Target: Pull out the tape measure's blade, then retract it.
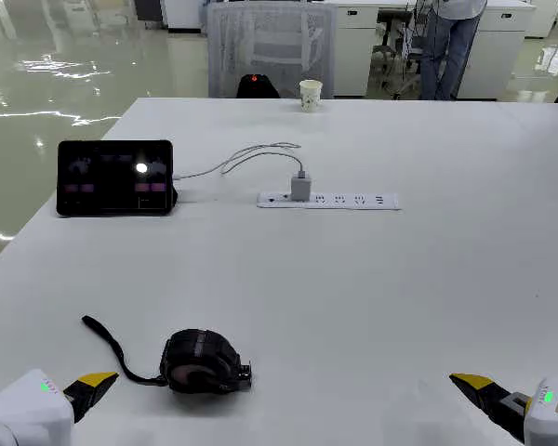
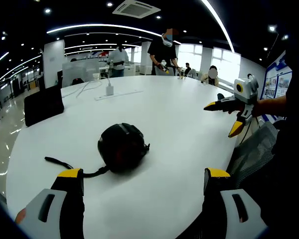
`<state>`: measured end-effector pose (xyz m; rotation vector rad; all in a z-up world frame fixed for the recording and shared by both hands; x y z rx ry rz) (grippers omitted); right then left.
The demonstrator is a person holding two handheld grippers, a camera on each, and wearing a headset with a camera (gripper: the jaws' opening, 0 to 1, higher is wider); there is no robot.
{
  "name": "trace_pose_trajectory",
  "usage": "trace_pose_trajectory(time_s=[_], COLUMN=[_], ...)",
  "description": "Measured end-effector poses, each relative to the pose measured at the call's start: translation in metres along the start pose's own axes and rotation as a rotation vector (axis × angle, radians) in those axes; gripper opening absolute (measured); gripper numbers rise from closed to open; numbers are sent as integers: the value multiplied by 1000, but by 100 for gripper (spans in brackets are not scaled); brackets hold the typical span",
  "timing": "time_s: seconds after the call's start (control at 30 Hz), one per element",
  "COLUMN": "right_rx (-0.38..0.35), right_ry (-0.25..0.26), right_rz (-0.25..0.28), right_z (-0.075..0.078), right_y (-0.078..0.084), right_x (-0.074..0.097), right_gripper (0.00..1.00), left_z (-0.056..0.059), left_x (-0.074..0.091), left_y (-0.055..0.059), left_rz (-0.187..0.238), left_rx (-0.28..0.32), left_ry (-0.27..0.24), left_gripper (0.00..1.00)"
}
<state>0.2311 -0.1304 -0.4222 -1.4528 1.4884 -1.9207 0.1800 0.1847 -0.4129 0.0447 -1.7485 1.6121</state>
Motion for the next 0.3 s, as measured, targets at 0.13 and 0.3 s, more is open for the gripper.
trace_pose_trajectory(time_s=[0.13,0.3], right_rx=[1,2], right_ry=[2,3], right_rz=[0,0], right_z=[0,0], right_y=[0,-1], right_x=[1,1], right_gripper=[99,99], left_z=[-1,-2], left_x=[0,0], left_y=[0,-1], left_rz=[5,11], left_rx=[-3,-7], left_ry=[-3,-6], left_gripper=[98,99])
Point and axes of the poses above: the centre of the closed fingertips' face, and the gripper's own axes: x roughly backward along the fingers, z roughly to its right, y roughly out of its underside, the point moved 7 cm from there along x, roughly backward along the fingers
